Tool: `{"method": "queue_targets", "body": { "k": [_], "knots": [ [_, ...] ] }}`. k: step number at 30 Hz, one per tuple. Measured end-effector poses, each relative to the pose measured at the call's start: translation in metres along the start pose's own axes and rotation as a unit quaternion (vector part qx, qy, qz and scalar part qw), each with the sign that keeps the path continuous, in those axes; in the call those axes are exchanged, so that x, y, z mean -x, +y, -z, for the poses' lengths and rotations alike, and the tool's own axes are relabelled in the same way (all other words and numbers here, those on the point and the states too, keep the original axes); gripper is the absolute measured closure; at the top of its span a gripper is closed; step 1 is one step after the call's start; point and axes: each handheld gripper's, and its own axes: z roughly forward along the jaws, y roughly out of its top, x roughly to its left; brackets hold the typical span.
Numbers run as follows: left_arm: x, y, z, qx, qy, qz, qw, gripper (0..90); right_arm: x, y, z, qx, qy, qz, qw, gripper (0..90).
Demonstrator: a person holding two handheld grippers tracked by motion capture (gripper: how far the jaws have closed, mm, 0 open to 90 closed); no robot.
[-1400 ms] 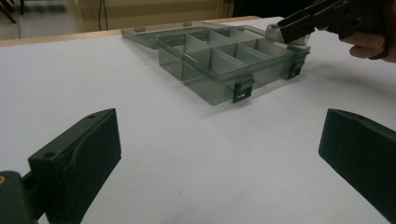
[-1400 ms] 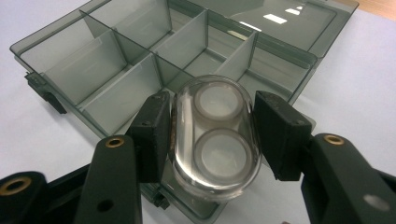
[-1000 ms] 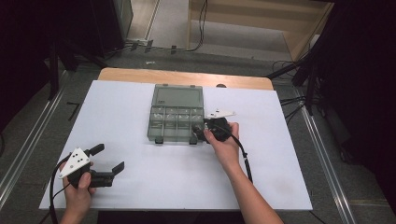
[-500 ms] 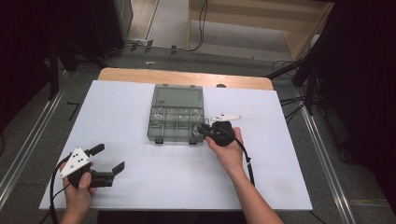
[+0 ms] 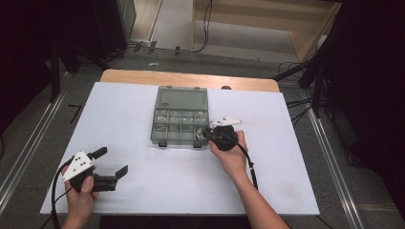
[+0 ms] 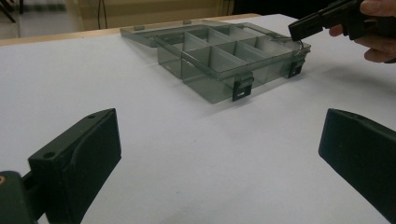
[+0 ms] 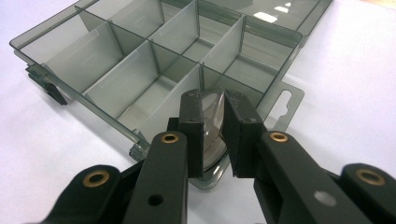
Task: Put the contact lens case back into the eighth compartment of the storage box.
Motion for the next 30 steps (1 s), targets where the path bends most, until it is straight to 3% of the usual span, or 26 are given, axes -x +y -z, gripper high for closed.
{"method": "queue_targets", "body": {
  "k": [10,18,23,27,28,30],
  "knots": [
    [0.003,0.007,-0.007,-0.001,-0.007,-0.004,1.0,0.0,0.003,0.0,-0.007,0.004,0.004,-0.017,0.9998,73.4],
    [0.008,0.016,-0.014,-0.001,-0.017,-0.011,0.9998,0.0,0.009,-0.003,0.0,0.049,0.042,-0.028,0.9975,35.4],
    [0.01,0.023,-0.019,-0.003,-0.02,-0.018,0.9996,0.0,0.014,-0.002,0.006,0.063,0.063,-0.017,0.9959,11.4],
    [0.011,0.028,-0.022,-0.004,-0.022,-0.023,0.9995,0.0,0.019,-0.003,0.012,0.078,0.075,-0.022,0.9939,6.4],
    [0.011,0.029,-0.023,-0.004,-0.024,-0.025,0.9994,0.0,0.021,-0.003,0.014,0.083,0.08,-0.022,0.9931,0.1],
    [0.012,0.032,-0.026,-0.004,-0.026,-0.027,0.9993,0.0,0.023,-0.003,0.017,0.091,0.091,-0.022,0.9915,0.0]
  ]
}}
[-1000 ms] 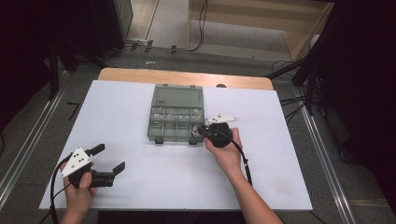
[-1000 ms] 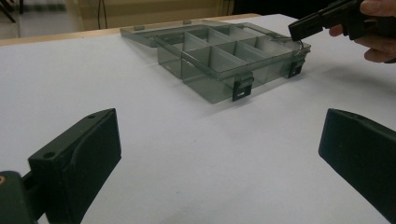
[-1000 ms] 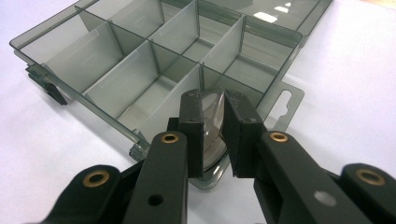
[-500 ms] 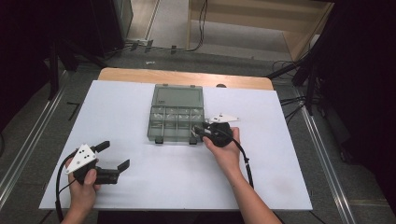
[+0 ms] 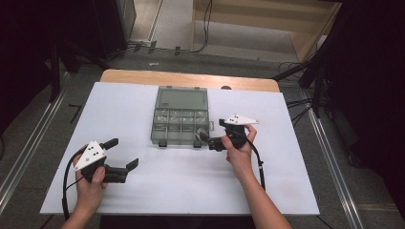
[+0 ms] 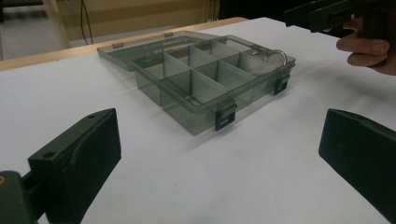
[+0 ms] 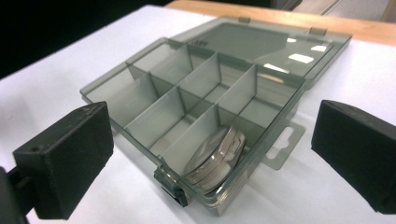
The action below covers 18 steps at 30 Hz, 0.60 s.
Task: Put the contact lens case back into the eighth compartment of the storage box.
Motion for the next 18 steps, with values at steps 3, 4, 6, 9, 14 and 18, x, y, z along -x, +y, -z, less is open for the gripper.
{"method": "queue_targets", "body": {
  "k": [3,4,6,9,14,18],
  "knots": [
    [-0.001,0.005,-0.004,0.001,-0.002,-0.003,1.0,0.0,0.001,0.001,0.004,0.009,-0.001,0.003,1.0,0.0],
    [-0.001,0.007,-0.005,0.001,-0.004,-0.003,1.0,0.0,0.001,0.002,0.005,0.009,-0.002,0.003,0.9999,0.0],
    [-0.001,0.01,-0.007,0.002,-0.005,-0.002,1.0,0.0,0.002,0.002,0.007,0.012,-0.001,0.006,0.9999,0.0],
    [-0.003,0.014,-0.012,0.001,-0.022,0.001,0.9998,0.0,0.002,0.002,0.008,0.014,-0.002,0.006,0.9999,0.0],
    [-0.005,0.02,-0.021,-0.001,-0.028,0.002,0.9996,0.0,0.006,0.001,0.008,0.011,-0.002,0.005,0.9999,0.0],
    [-0.007,0.023,-0.029,0.001,-0.031,0.008,0.9995,0.0,0.007,0.001,0.01,0.013,-0.003,0.006,0.9999,0.0]
  ]
}}
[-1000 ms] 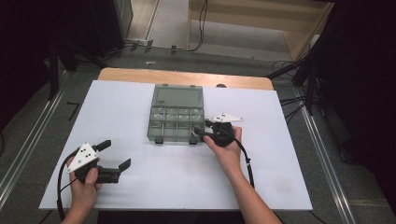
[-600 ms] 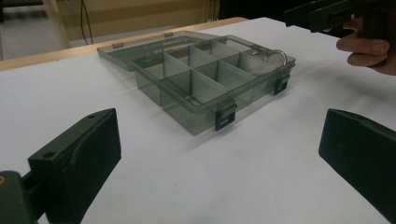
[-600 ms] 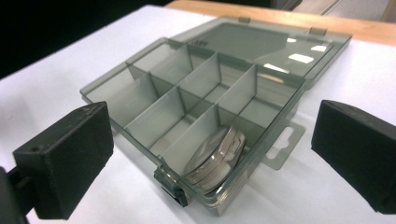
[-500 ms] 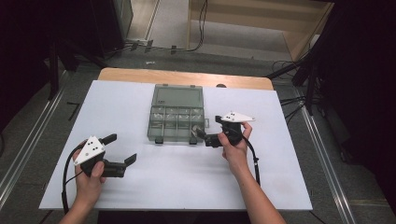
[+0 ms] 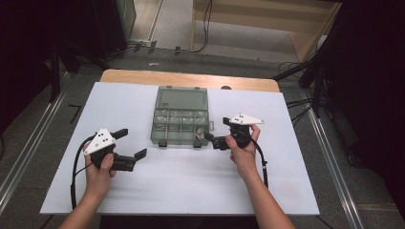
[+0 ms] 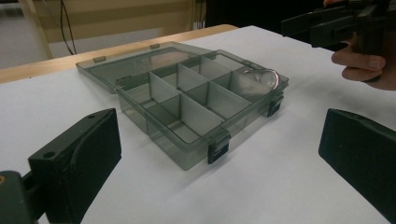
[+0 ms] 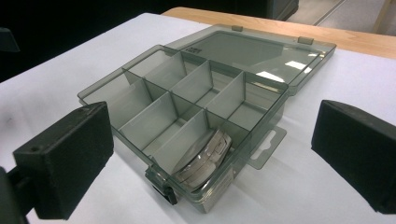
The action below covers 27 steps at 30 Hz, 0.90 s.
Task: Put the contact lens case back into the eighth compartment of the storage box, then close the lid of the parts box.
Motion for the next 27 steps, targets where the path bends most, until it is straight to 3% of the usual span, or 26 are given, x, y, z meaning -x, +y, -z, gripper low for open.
{"method": "queue_targets", "body": {
  "k": [17,27],
  "knots": [
    [-0.009,0.021,-0.025,0.002,-0.001,-0.004,1.0,0.0,0.008,0.0,-0.003,-0.003,-0.002,0.0,1.0,0.0],
    [-0.019,0.029,-0.044,0.0,-0.008,0.012,0.9999,0.0,0.016,0.002,-0.007,0.001,-0.003,-0.012,0.9999,0.0]
  ]
}}
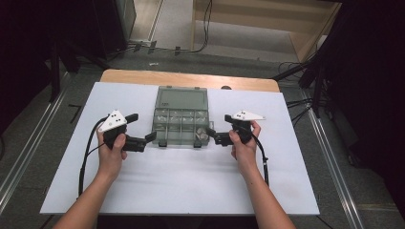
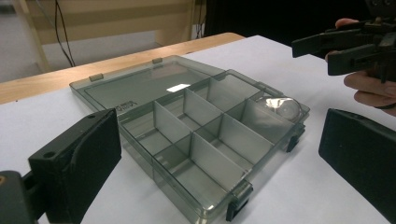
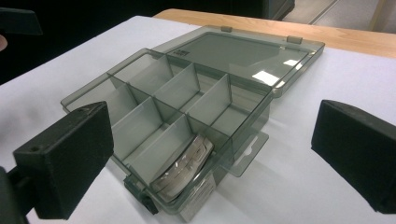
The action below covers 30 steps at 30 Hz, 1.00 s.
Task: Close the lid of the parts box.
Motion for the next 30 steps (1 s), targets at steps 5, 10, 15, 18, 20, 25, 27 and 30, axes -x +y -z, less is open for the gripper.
{"method": "queue_targets", "body": {
  "k": [5,10,15,18,20,25,27,30],
  "knots": [
    [-0.007,0.003,-0.009,-0.001,-0.003,0.011,0.9999,0.0,0.001,0.005,-0.003,0.003,0.005,-0.007,1.0,0.0],
    [-0.016,0.006,-0.018,-0.003,-0.002,0.021,0.9998,0.0,0.002,0.011,-0.009,0.004,0.008,-0.01,0.9999,0.0],
    [-0.023,0.01,-0.026,-0.004,-0.002,0.029,0.9996,0.0,0.006,0.016,-0.014,0.005,0.012,-0.02,0.9997,0.0],
    [-0.025,0.012,-0.032,-0.004,-0.002,0.029,0.9996,0.0,0.008,0.018,-0.016,0.006,0.011,-0.024,0.9996,0.0],
    [-0.027,0.014,-0.036,-0.007,-0.003,0.027,0.9996,0.0,0.011,0.019,-0.018,0.004,0.01,-0.027,0.9996,0.0],
    [-0.031,0.016,-0.046,-0.006,-0.009,0.035,0.9993,0.0,0.017,0.02,-0.023,0.001,0.008,-0.035,0.9993,0.0],
    [-0.033,0.016,-0.05,-0.008,-0.013,0.038,0.9992,0.0,0.02,0.02,-0.025,0.001,0.006,-0.038,0.9993,0.0],
    [-0.036,0.015,-0.055,-0.008,-0.016,0.046,0.9988,0.0,0.025,0.02,-0.027,0.005,0.007,-0.049,0.9988,0.0]
  ]
}}
